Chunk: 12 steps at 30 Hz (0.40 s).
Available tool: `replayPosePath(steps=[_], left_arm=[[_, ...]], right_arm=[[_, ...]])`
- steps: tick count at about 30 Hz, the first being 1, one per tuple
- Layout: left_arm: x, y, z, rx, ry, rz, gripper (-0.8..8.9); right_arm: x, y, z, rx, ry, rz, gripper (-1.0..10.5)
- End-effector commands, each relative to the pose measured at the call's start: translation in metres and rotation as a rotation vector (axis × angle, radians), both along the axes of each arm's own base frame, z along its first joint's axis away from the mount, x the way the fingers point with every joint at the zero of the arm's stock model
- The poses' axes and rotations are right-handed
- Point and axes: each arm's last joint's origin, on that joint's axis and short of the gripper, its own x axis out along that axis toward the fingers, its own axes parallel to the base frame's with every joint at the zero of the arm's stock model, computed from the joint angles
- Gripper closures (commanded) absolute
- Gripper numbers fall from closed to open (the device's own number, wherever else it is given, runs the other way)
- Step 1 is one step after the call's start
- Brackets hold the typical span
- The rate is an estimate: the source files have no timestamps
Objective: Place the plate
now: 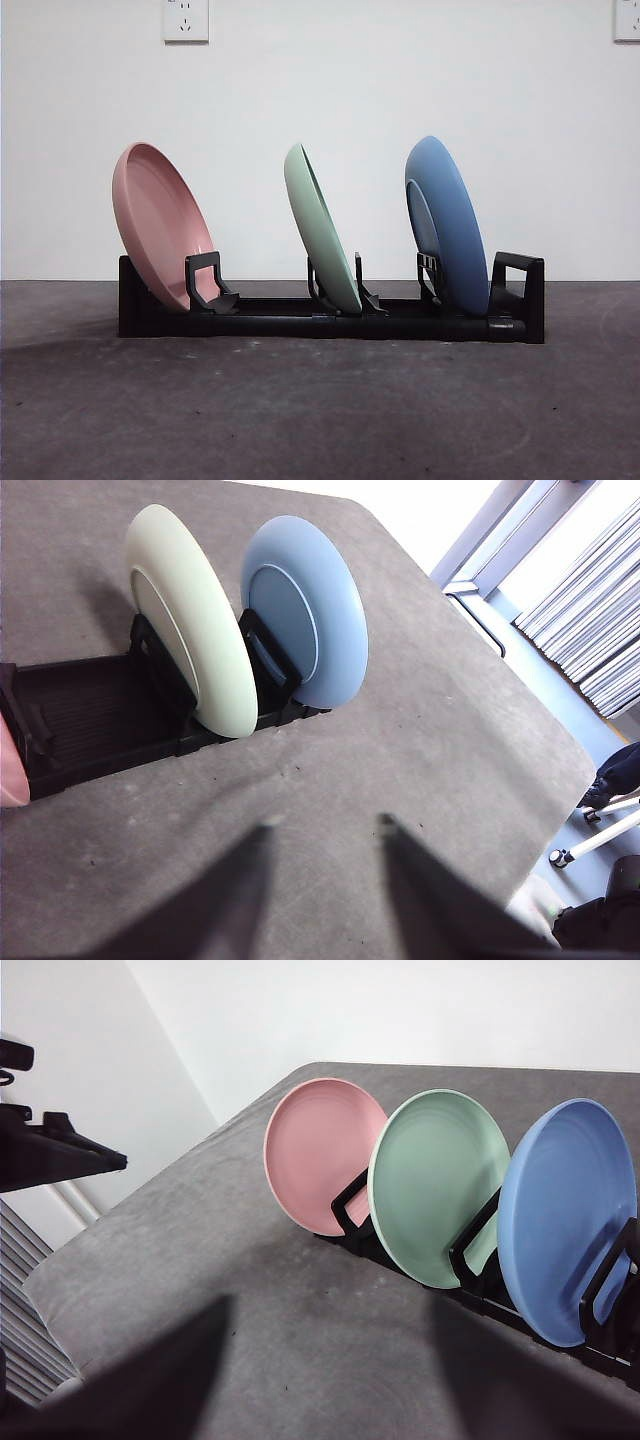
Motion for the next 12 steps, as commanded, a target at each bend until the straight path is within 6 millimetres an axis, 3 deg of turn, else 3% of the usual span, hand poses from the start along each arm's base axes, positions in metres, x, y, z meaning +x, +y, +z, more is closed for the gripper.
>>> replayPosePath(steps=[1, 4, 12], left_arm=[[0.0001, -0.0009, 0.008, -0.001, -0.04, -0.013, 3.57], [0.0001, -0.0009, 0.008, -0.001, -0.04, -0.014, 2.65], [-0.0027, -0.0004, 0.0099, -0.059, 0.022, 0.011, 2.64]], right_arm=[[0.0001, 0.0002, 0.0038, -0.008, -0.022, -0.005, 4.2], [0.0001, 0.0001, 0.0038, -0.006, -0.017, -0.011, 4.2], [0.0001, 0.0007, 0.0033, 0.044, 0.039, 0.003, 4.2]])
